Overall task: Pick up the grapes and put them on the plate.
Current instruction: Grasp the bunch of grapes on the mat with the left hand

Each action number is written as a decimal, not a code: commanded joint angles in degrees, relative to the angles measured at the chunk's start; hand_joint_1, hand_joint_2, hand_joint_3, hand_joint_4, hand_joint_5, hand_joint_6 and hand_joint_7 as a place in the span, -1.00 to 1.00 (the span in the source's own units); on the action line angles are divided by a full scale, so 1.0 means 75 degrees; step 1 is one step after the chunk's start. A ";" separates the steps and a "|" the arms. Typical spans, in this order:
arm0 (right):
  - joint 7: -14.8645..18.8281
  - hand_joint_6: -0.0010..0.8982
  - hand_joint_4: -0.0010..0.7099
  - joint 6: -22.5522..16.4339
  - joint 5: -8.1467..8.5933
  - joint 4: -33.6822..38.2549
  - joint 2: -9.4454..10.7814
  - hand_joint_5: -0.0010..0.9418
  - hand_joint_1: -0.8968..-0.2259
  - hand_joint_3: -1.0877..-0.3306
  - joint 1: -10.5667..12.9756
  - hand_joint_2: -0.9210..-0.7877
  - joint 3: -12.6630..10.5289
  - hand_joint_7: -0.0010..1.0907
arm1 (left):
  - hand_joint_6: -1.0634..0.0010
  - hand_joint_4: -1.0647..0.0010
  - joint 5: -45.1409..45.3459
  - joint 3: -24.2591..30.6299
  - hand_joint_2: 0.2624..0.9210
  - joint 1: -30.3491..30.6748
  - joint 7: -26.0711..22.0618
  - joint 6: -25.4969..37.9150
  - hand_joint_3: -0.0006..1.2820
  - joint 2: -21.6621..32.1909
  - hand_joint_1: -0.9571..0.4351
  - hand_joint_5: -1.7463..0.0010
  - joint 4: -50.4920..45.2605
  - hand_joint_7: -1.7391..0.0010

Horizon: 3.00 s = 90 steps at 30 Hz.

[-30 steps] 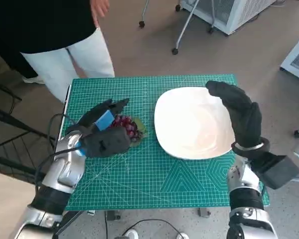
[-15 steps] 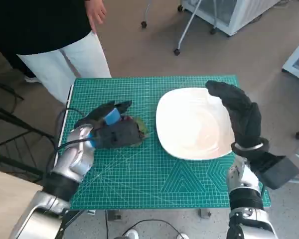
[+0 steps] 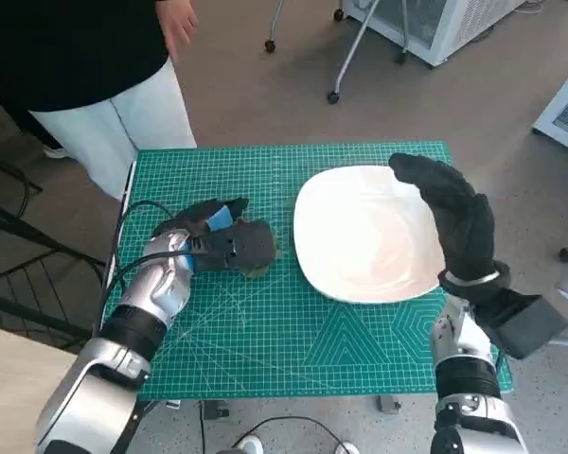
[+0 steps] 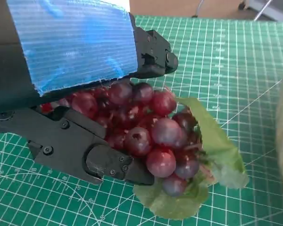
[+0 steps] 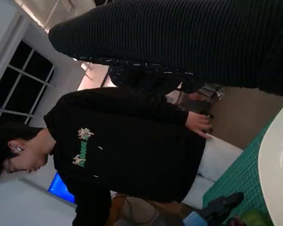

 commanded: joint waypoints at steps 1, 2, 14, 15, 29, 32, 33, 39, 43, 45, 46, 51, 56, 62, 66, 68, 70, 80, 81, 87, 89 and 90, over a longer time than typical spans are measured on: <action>-0.0006 -0.52 -0.28 0.0137 -0.0042 0.0049 0.0010 -1.00 0.15 0.38 0.0099 -1.00 0.0017 -0.99 | 0.56 0.82 0.0025 -0.0114 0.66 -0.0349 0.0277 -0.0245 -1.00 -0.0146 -0.24 1.00 0.0689 0.99; -0.0005 -0.52 -0.28 0.0145 -0.0039 0.0047 0.0012 -1.00 0.15 0.38 0.0100 -1.00 0.0016 -0.99 | 0.56 0.82 0.0027 -0.0133 0.66 -0.0390 0.0317 -0.0287 -1.00 -0.0165 -0.24 1.00 0.0807 0.99; 0.0004 -0.52 -0.26 0.0218 -0.0007 0.0026 0.0024 -0.99 0.17 0.42 0.0111 -1.00 -0.0004 -0.99 | 0.54 0.82 0.0049 -0.0320 0.61 -0.0727 0.0720 -0.0659 -1.00 -0.0363 -0.24 1.00 0.1984 0.99; 0.0003 -0.52 -0.26 0.0222 -0.0005 0.0021 0.0024 -0.99 0.17 0.42 0.0112 -1.00 -0.0005 -0.99 | 0.54 0.82 0.0048 -0.0332 0.60 -0.0745 0.0735 -0.0664 -1.00 -0.0380 -0.24 1.00 0.2039 0.99; -0.0039 -0.51 -0.23 0.0198 -0.0034 0.0017 0.0032 -0.99 0.16 0.42 0.0117 -1.00 -0.0013 -0.99 | 0.50 0.80 -0.0008 -0.0377 0.58 -0.0835 0.0803 -0.0601 -1.00 -0.0462 -0.19 0.99 0.2214 0.98; -0.0035 -0.51 -0.23 0.0178 -0.0035 0.0021 0.0035 -0.99 0.16 0.41 0.0120 -1.00 -0.0015 -0.99 | 0.48 0.79 -0.0019 -0.0366 0.58 -0.0833 0.0822 -0.0611 -1.00 -0.0454 -0.17 0.99 0.2211 0.98; -0.0032 -0.51 -0.23 0.0172 -0.0033 0.0021 0.0036 -0.99 0.16 0.41 0.0120 -1.00 -0.0016 -0.99 | 0.47 0.78 -0.0022 -0.0365 0.58 -0.0833 0.0833 -0.0620 -1.00 -0.0450 -0.17 0.99 0.2219 0.98; -0.0024 -0.51 -0.23 0.0148 -0.0038 0.0046 0.0040 -0.99 0.17 0.40 0.0106 -1.00 -0.0018 -0.99 | 0.40 0.69 -0.0058 -0.0338 0.58 -0.0831 0.0867 -0.0660 -1.00 -0.0431 -0.14 0.97 0.2255 0.96; -0.0028 -0.51 -0.23 0.0143 -0.0045 0.0055 0.0041 -0.99 0.16 0.41 0.0097 -1.00 -0.0019 -0.99 | 0.33 0.58 -0.0084 -0.0321 0.57 -0.0793 0.0927 -0.0697 -1.00 -0.0427 -0.09 0.96 0.2264 0.95; -0.0026 -0.51 -0.23 0.0141 -0.0046 0.0059 0.0042 -0.99 0.15 0.41 0.0092 -1.00 -0.0019 -0.99 | 0.30 0.49 -0.0094 -0.0315 0.56 -0.0769 0.0956 -0.0715 -1.00 -0.0433 -0.07 0.95 0.2274 0.95; -0.0025 -0.50 -0.23 0.0140 -0.0046 0.0060 0.0042 -0.99 0.15 0.41 0.0091 -1.00 -0.0019 -0.99 | 0.28 0.42 -0.0101 -0.0310 0.56 -0.0755 0.0969 -0.0725 -1.00 -0.0438 -0.05 0.93 0.2281 0.95; -0.0014 -0.50 -0.22 0.0147 -0.0039 0.0062 0.0044 -0.99 0.15 0.41 0.0082 -1.00 -0.0021 -0.99 | 0.14 0.62 -0.0141 -0.0284 0.46 -0.0692 0.1036 -0.0808 -0.92 -0.0461 0.11 -0.40 0.2340 0.98; -0.0004 -0.50 -0.22 0.0151 -0.0034 0.0076 0.0041 -0.99 0.15 0.41 0.0074 -1.00 -0.0024 -0.99 | -0.01 0.42 -0.0085 -0.0347 0.48 -0.0655 0.1111 -0.0913 -0.95 -0.0464 0.24 -0.84 0.2411 0.95; 0.0011 -0.50 -0.22 0.0147 -0.0027 0.0061 0.0036 -0.99 0.14 0.41 0.0077 -1.00 -0.0023 -0.99 | -0.14 0.07 0.0074 -0.0513 0.65 -0.0662 0.1136 -0.1008 -0.97 -0.0433 0.29 -0.43 0.2478 0.25; 0.0022 -0.50 -0.22 0.0147 -0.0021 0.0059 0.0031 -0.99 0.15 0.41 0.0074 -1.00 -0.0025 -0.99 | -0.19 -0.24 0.0195 -0.0657 0.91 -0.0683 0.1117 -0.0975 -0.94 -0.0416 0.35 -0.31 0.2497 -0.21; 0.0031 -0.50 -0.22 0.0145 -0.0016 0.0058 0.0029 -0.99 0.15 0.41 0.0075 -1.00 -0.0026 -0.99 | -0.17 -0.32 0.0246 -0.0729 0.95 -0.0691 0.1121 -0.0954 -0.94 -0.0411 0.36 -0.30 0.2503 -0.28; 0.0040 -0.50 -0.22 0.0144 -0.0012 0.0057 0.0026 -0.99 0.15 0.41 0.0076 -1.00 -0.0027 -0.99 | -0.15 -0.38 0.0285 -0.0784 0.98 -0.0699 0.1133 -0.0931 -0.93 -0.0412 0.37 -0.30 0.2508 -0.30; 0.0048 -0.50 -0.22 0.0154 -0.0012 0.0065 0.0024 -1.00 0.16 0.41 0.0060 -1.00 -0.0025 -0.99 | -0.14 -0.46 0.0315 -0.0801 0.99 -0.0705 0.1300 -0.0965 -0.94 -0.0418 0.37 -0.29 0.2453 -0.30; 0.0049 -0.50 -0.22 0.0155 -0.0012 0.0065 0.0024 -1.00 0.16 0.41 0.0058 -1.00 -0.0024 -0.99 | -0.14 -0.45 0.0307 -0.0794 0.99 -0.0706 0.1308 -0.0971 -0.94 -0.0417 0.37 -0.29 0.2448 -0.30; 0.0050 -0.50 -0.22 0.0156 -0.0013 0.0065 0.0027 -1.00 0.16 0.41 0.0043 -1.00 -0.0021 -0.99 | -0.15 -0.41 0.0274 -0.0765 0.99 -0.0710 0.1338 -0.0996 -0.92 -0.0403 0.37 -0.34 0.2414 -0.28; 0.0052 -0.50 -0.22 0.0154 -0.0011 0.0060 0.0027 -1.00 0.16 0.41 0.0043 -1.00 -0.0021 -0.99 | -0.18 -0.39 0.0273 -0.0762 0.99 -0.0715 0.1339 -0.0971 -0.92 -0.0405 0.37 -0.35 0.2398 -0.26; 0.0054 -0.50 -0.22 0.0154 -0.0008 0.0056 0.0026 -1.00 0.16 0.41 0.0044 -1.00 -0.0021 -0.99 | -0.20 -0.37 0.0273 -0.0760 0.99 -0.0717 0.1339 -0.0960 -0.92 -0.0406 0.37 -0.36 0.2389 -0.25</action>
